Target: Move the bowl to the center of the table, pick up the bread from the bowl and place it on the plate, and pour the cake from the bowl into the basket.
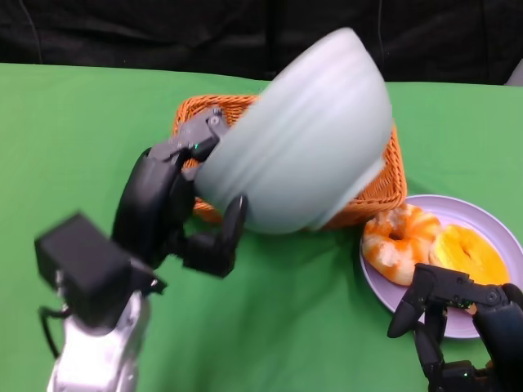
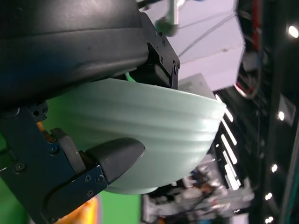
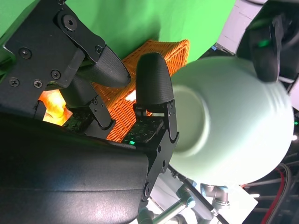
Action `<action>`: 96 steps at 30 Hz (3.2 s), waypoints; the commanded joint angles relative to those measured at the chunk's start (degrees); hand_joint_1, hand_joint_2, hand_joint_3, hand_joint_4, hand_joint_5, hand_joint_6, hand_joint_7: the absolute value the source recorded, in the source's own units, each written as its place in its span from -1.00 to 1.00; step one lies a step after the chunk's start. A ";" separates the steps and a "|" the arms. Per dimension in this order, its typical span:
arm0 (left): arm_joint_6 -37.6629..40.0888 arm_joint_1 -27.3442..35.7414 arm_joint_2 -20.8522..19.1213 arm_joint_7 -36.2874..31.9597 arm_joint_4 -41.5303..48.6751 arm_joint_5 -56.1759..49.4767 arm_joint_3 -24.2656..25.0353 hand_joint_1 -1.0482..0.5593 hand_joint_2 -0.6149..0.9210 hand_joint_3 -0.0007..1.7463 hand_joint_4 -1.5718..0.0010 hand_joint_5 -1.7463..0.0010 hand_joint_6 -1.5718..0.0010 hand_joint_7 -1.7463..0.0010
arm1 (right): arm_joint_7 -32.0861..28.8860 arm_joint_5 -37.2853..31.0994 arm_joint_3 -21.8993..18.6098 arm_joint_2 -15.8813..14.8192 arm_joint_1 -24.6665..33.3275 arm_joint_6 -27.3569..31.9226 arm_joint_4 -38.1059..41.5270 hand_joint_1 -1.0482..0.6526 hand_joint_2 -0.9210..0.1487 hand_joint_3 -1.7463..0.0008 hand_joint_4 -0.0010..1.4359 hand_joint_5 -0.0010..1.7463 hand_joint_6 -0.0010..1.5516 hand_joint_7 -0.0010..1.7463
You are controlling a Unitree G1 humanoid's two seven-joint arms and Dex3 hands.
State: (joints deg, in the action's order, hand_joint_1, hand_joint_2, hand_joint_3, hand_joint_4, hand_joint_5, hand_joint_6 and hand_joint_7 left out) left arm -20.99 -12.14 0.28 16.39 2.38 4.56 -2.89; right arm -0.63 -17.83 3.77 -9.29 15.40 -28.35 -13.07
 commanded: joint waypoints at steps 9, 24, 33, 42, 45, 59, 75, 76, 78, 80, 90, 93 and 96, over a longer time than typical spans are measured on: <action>-15.99 5.29 -8.58 -1.13 -0.27 -11.08 -0.22 0.12 0.04 1.00 -0.36 -1.00 -0.13 -0.93 | 0.14 1.34 -0.44 -0.08 0.41 0.21 -1.27 0.10 0.42 -0.96 0.34 1.00 0.07 0.63; -35.29 7.12 -17.06 -9.16 3.78 -29.27 1.97 0.04 0.04 0.95 -0.34 -1.00 -0.05 -1.00 | 0.27 1.87 -0.77 -0.38 1.13 -0.07 -2.50 0.10 0.39 -0.94 0.32 1.00 0.05 0.61; -44.60 7.07 -19.74 -22.96 8.39 -46.83 4.11 0.07 0.02 0.86 -0.32 -1.00 0.00 -1.00 | 0.26 1.73 -0.72 -0.02 1.12 0.80 -3.23 0.10 0.37 -0.92 0.32 0.99 0.06 0.59; -38.22 6.34 -26.59 -47.31 5.77 -75.08 -1.73 0.10 0.23 0.41 -0.31 -1.00 -0.03 -1.00 | 0.06 1.42 -0.65 0.05 1.13 0.66 -3.46 0.11 0.35 -0.91 0.32 0.96 0.06 0.58; -31.94 5.80 -29.89 -54.37 6.48 -82.51 -7.48 0.04 0.50 -0.29 -0.30 -1.00 0.02 -0.98 | 0.02 1.49 -0.47 0.21 1.18 0.52 -3.52 0.11 0.35 -0.91 0.32 0.96 0.06 0.58; -18.07 8.14 -33.91 -24.39 2.52 -61.13 -15.81 -0.14 0.99 -0.95 0.19 -0.27 -0.07 0.76 | 0.25 3.93 0.30 1.50 0.98 -1.92 -3.77 0.13 0.38 -0.95 0.31 0.97 0.08 0.58; -0.82 11.69 -37.15 9.91 -15.04 -33.40 -12.47 -0.73 1.00 -0.83 0.80 0.40 0.52 1.00 | 1.53 4.38 2.40 2.01 1.14 -1.14 -5.76 0.14 0.42 -0.99 0.32 0.99 0.09 0.58; 1.56 11.41 -38.04 13.48 -16.42 -30.63 -12.14 -0.76 1.00 -0.81 0.84 0.42 0.56 1.00 | 1.70 4.47 2.53 2.01 0.99 -0.93 -5.79 0.13 0.42 -0.99 0.32 0.99 0.09 0.58; 6.61 10.91 -39.75 20.09 -19.30 -25.36 -11.25 -0.84 1.00 -0.78 0.92 0.46 0.62 1.00 | 2.02 4.89 2.78 2.05 0.77 -0.60 -5.81 0.13 0.43 -1.00 0.32 0.98 0.10 0.59; 10.34 10.65 -40.91 24.26 -21.32 -21.47 -10.36 -0.88 1.00 -0.78 0.95 0.47 0.63 1.00 | 2.15 5.13 2.91 2.13 0.63 -0.49 -5.81 0.14 0.44 -1.00 0.33 0.98 0.10 0.59; 7.55 15.69 -29.01 20.94 -19.55 4.37 -0.05 -0.55 1.00 -0.69 0.51 0.30 0.30 0.89 | 2.18 5.16 3.84 3.22 0.02 0.95 -6.64 0.15 0.44 -0.98 0.33 1.00 0.09 0.59; 5.93 17.80 -22.12 15.62 -19.92 6.60 0.85 -0.29 1.00 -0.68 0.29 0.12 0.08 0.80 | 2.73 5.93 4.64 3.60 0.11 1.53 -6.96 0.16 0.44 -0.98 0.31 1.00 0.08 0.59; 3.11 20.16 -15.75 9.34 -20.44 5.20 1.45 -0.05 0.89 -0.46 0.21 -0.34 0.01 0.34 | 2.60 5.72 5.61 4.19 0.26 1.82 -7.05 0.15 0.43 -0.99 0.31 0.99 0.09 0.59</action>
State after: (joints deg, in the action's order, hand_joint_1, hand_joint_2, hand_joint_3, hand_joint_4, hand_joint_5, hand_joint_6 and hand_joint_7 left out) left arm -16.58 6.94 -16.93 28.35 -17.82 10.30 -2.35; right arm 1.98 -12.68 9.24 -5.39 15.58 -26.89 -19.51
